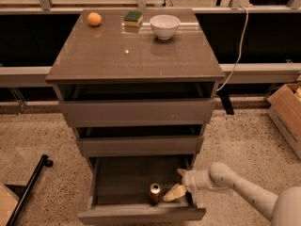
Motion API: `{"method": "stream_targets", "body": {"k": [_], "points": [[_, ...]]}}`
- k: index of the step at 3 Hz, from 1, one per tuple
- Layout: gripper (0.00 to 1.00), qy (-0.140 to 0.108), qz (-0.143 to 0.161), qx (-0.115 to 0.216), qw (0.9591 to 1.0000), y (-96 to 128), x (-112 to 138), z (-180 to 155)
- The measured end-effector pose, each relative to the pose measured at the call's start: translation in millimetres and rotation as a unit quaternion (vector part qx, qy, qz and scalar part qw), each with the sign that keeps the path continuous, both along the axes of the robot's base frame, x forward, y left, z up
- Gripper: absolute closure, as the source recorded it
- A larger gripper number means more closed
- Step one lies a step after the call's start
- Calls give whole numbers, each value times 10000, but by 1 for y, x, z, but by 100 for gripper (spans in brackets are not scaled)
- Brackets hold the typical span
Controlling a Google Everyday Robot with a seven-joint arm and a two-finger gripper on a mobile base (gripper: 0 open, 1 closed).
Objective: Pick coke can from bottom drawer and place on counter
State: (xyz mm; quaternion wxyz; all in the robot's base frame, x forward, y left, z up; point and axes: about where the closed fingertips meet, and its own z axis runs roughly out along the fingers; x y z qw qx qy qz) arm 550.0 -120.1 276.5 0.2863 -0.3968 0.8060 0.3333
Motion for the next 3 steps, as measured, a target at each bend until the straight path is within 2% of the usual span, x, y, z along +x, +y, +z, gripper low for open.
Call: {"method": "stream_targets", "body": {"k": [2, 3], "points": [[0, 405, 124, 168, 9990, 18, 9, -52], [0, 507, 213, 348, 9979, 35, 11, -65]]}}
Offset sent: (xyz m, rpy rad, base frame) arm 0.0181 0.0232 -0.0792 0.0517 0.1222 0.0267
